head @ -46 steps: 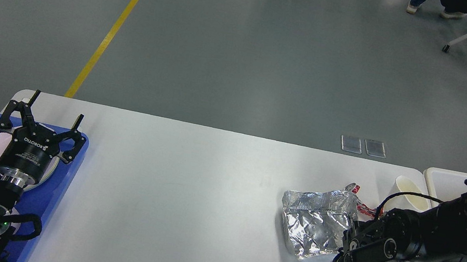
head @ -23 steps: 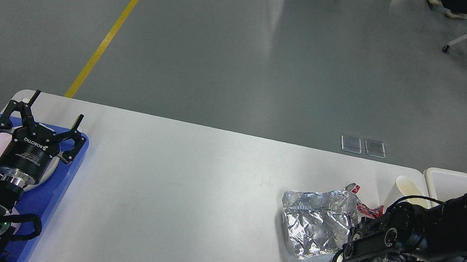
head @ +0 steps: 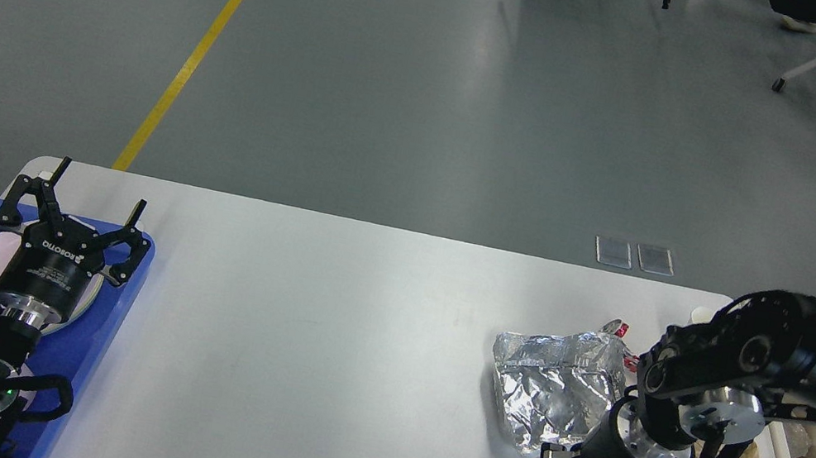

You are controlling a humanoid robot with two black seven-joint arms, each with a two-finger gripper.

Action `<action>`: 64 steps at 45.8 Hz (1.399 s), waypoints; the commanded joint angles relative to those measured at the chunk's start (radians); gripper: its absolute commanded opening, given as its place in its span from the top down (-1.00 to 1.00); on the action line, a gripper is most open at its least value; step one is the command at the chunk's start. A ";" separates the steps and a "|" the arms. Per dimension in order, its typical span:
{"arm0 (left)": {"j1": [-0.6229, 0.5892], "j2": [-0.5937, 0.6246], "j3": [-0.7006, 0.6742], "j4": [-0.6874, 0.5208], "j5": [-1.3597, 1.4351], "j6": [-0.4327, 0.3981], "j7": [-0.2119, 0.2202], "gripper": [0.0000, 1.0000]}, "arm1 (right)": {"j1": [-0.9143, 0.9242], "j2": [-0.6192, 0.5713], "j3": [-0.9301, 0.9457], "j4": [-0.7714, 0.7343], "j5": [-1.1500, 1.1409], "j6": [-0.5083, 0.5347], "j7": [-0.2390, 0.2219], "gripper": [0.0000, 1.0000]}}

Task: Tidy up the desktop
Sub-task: 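Carry the paper cup into the white bin and release it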

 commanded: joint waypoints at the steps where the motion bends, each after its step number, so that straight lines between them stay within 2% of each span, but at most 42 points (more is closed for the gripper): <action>1: 0.000 0.000 0.000 0.000 0.000 0.000 0.000 -0.93 | 0.212 -0.017 -0.057 0.030 0.079 0.144 0.000 1.00; 10: 0.000 0.000 0.000 0.000 0.000 0.000 0.000 -0.93 | 0.488 -0.039 -0.170 0.031 0.114 0.286 0.000 1.00; 24: -0.001 0.002 0.000 0.000 0.000 0.002 0.000 -0.93 | 0.518 -0.086 -0.310 -0.001 0.116 0.251 0.000 1.00; 33: -0.001 0.002 0.000 0.000 0.000 0.002 -0.002 -0.93 | 0.490 -0.203 -0.463 -0.176 0.116 0.217 0.000 1.00; 46: -0.001 0.002 0.000 0.000 0.000 0.002 -0.002 -0.93 | 0.199 -0.485 -0.430 -0.593 0.096 0.214 0.000 1.00; 59: -0.001 0.002 0.000 0.001 0.000 0.002 -0.002 -0.93 | -0.430 -0.499 -0.140 -1.153 0.097 0.208 0.001 1.00; 64: -0.001 0.002 0.000 0.000 0.000 0.002 -0.002 -0.93 | -0.668 -0.473 0.012 -1.317 0.099 0.156 0.001 1.00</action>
